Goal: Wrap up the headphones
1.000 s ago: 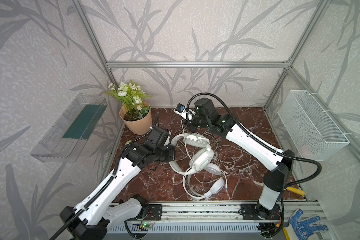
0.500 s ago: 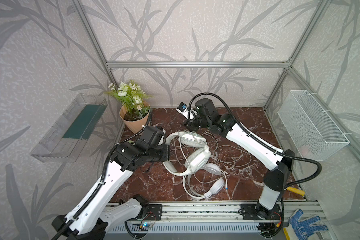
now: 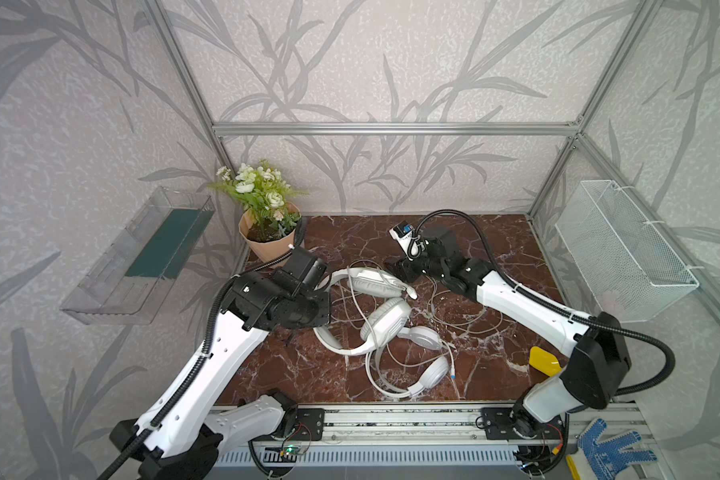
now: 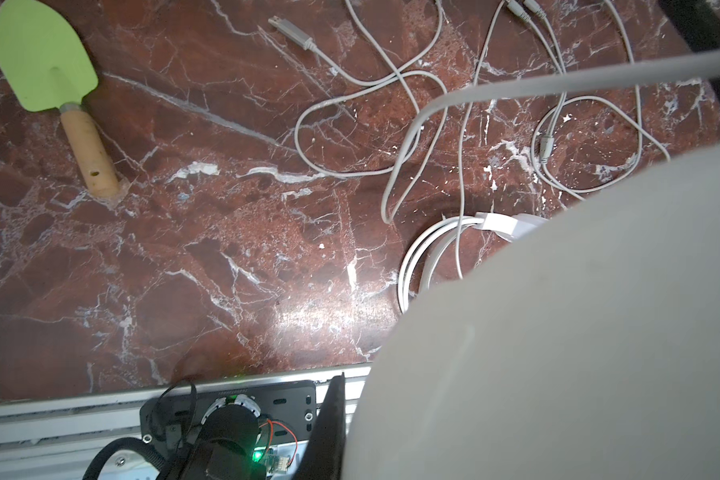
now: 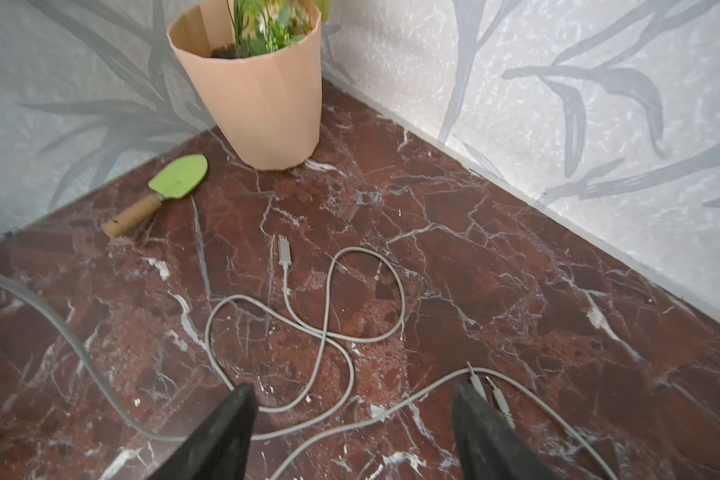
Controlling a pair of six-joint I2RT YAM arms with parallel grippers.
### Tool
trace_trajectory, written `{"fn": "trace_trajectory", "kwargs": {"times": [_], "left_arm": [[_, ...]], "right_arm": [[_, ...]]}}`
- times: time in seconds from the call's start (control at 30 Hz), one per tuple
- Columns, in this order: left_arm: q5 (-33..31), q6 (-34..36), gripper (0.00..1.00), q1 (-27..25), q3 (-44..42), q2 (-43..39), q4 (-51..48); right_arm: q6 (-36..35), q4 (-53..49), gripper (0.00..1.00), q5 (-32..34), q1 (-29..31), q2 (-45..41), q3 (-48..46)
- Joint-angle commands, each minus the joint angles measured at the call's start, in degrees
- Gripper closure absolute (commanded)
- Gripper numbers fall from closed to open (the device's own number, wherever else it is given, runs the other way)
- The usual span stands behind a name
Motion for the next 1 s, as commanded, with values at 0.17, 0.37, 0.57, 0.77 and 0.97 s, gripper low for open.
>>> {"fn": "trace_trajectory", "kwargs": {"times": [0.17, 0.37, 0.57, 0.77, 0.97], "left_arm": [[-1.36, -0.60, 1.00, 3.43, 4.82, -1.65, 0.07], [0.88, -1.70, 1.00, 4.48, 11.08, 0.55, -2.23], [2.68, -3.93, 1.00, 4.50, 15.38, 1.11, -4.32], [2.26, -4.81, 1.00, 4.54, 18.04, 2.33, -5.84], [1.91, -4.99, 1.00, 4.53, 18.92, 2.56, -6.42]], "right_arm": [[13.14, 27.00, 0.15, -0.92, -0.04, -5.90, -20.44], [11.51, 42.48, 0.12, 0.06, 4.82, -2.80, -31.07], [3.39, 55.25, 0.13, 2.71, 12.23, 3.75, -35.89], [-4.45, 76.90, 0.13, 8.42, 15.16, 17.34, -37.49], [-7.12, 85.19, 0.15, 15.05, 15.24, 25.26, -36.00]]}}
